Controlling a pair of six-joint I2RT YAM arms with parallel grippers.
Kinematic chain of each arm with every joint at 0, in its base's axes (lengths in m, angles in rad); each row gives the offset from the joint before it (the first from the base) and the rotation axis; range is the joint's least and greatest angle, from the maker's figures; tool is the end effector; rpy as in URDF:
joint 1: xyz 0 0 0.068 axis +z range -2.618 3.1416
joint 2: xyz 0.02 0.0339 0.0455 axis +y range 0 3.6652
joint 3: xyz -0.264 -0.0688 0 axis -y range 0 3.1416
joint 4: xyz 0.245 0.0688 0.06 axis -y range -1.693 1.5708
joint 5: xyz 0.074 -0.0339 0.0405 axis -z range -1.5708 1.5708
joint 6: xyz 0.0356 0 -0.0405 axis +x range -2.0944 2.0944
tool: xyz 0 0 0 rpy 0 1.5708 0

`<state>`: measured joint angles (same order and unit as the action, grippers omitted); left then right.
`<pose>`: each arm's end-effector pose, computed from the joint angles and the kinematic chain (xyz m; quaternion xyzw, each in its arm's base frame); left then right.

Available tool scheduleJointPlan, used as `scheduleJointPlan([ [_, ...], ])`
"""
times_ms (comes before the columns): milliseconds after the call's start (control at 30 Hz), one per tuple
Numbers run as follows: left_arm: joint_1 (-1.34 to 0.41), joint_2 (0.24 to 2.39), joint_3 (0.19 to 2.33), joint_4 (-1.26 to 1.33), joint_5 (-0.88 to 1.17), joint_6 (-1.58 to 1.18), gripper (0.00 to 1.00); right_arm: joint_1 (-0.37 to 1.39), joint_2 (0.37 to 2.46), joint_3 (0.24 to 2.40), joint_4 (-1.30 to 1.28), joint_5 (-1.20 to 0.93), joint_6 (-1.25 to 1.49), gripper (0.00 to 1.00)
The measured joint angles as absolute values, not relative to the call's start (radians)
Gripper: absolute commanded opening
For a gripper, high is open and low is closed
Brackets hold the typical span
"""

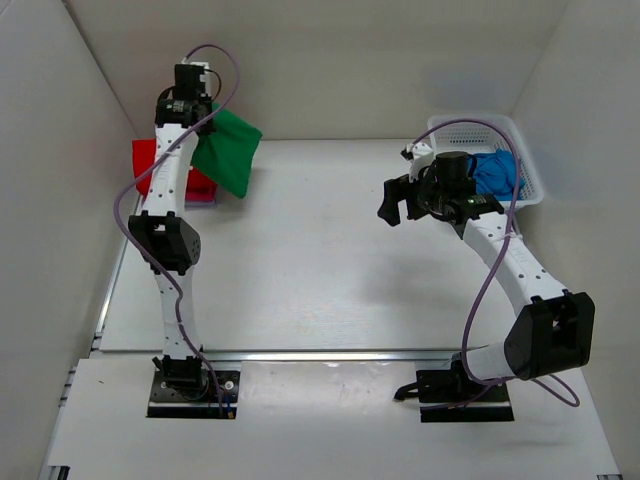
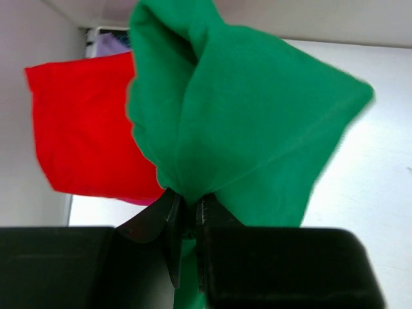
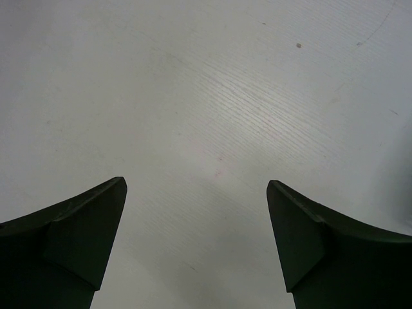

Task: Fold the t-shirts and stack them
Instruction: Put the neatly folded tshirt into the corner of the board with the left arm

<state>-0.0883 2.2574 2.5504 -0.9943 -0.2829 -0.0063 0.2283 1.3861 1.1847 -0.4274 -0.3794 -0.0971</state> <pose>0.4862 -0.0331 0.3761 -0.0225 0.8996 0.1080 0.4226 0.2991 0.0830 0.3198 -0.2262 0.8497 0.1969 0.4337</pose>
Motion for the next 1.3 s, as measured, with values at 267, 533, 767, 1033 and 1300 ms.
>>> scheduleJointPlan([
  [267,0.059,2.269,2.56,-1.001,-0.235,0.003,0.0,0.264,1.407,1.182,-0.424,-0.38,-0.077,0.88],
  [533,0.122,2.294,2.62,-0.973,-0.19,-0.006,0.0,0.308,1.444,1.179,-0.427,-0.378,-0.055,0.88],
  [767,0.155,2.373,2.636,-0.948,-0.164,-0.049,0.0,0.327,1.457,1.179,-0.432,-0.372,-0.048,0.88],
  [1033,0.196,2.526,2.711,-0.939,-0.177,-0.118,0.0,0.334,1.48,1.182,-0.442,-0.355,-0.047,0.87],
  [1300,0.242,2.592,2.785,-0.942,-0.191,-0.206,0.02,0.336,1.489,1.19,-0.465,-0.334,-0.045,0.87],
])
